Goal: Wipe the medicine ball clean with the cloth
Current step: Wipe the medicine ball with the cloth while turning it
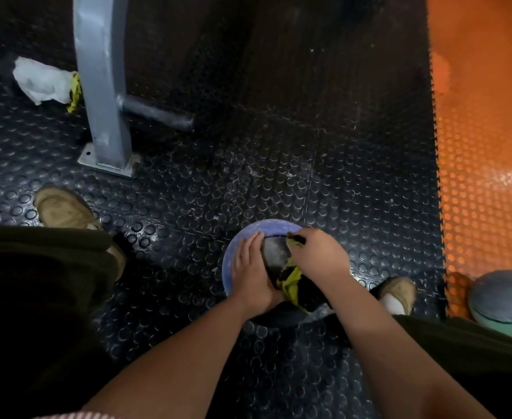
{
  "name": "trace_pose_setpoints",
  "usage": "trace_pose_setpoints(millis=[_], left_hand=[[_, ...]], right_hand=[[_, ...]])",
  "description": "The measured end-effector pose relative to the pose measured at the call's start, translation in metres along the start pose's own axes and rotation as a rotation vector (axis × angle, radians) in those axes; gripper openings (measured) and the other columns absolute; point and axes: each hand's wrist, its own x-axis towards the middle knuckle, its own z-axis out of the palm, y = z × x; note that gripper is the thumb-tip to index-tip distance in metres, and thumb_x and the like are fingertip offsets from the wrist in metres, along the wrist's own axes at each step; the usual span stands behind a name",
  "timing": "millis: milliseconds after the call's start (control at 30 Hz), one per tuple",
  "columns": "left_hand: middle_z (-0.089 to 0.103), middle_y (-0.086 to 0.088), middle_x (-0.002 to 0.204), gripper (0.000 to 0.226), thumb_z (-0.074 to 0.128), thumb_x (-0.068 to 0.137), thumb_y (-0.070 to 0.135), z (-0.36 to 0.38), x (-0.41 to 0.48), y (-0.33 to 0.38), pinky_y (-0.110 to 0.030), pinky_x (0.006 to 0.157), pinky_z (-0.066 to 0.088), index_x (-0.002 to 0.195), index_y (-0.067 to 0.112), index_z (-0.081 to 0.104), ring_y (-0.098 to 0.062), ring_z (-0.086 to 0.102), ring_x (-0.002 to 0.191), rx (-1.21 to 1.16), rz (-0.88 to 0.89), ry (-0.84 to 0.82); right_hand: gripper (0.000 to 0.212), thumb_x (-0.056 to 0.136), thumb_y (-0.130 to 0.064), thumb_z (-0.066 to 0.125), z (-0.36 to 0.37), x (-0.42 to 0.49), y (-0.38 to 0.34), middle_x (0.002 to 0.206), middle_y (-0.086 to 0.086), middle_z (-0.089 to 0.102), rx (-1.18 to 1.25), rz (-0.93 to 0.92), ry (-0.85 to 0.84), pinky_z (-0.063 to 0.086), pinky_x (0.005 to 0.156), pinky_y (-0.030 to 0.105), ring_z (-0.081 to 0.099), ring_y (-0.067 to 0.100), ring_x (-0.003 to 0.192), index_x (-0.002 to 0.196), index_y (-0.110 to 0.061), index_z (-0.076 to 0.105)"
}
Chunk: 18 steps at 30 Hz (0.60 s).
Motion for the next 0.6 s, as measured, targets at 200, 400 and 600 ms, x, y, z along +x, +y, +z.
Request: trace_pose_setpoints(millis=[200,400,600], left_hand=[[-0.005,0.004,0.159,0.126,0.082,0.065,0.055,-0.005,0.004,0.005,-0.041,0.12,0.0,0.153,0.023,-0.002,-0.018,-0.008,0.148,0.056,-0.024,-0.042],[0.003,-0.004,0.157,0.134,0.078,0.052,0.064,-0.011,0.003,0.0,-0.04,0.12,0.012,0.152,0.016,0.002,-0.021,0.006,0.147,-0.039,-0.086,0.009],[0.008,-0.002,0.155,0.116,0.086,0.068,0.033,-0.028,0.014,-0.01,-0.036,0.119,0.015,0.152,0.022,0.007,-0.018,0.009,0.143,-0.151,-0.202,0.066]], right_hand=[[0.024,0.09,-0.028,0.054,-0.005,-0.009,0.02,0.102,0.006,0.069,0.132,0.065,0.012,0.047,0.072,0.031,0.063,0.029,0.095,0.11,-0.025,0.068],[0.029,0.095,-0.022,0.045,-0.004,0.016,-0.03,0.114,0.006,0.06,-0.054,-0.143,-0.094,0.043,0.069,0.03,0.06,0.029,0.095,0.119,-0.02,0.061],[0.028,0.095,-0.03,0.047,-0.003,-0.001,-0.009,0.103,0.006,0.066,0.136,0.031,-0.001,0.046,0.072,0.033,0.061,0.03,0.095,0.115,-0.023,0.065]])
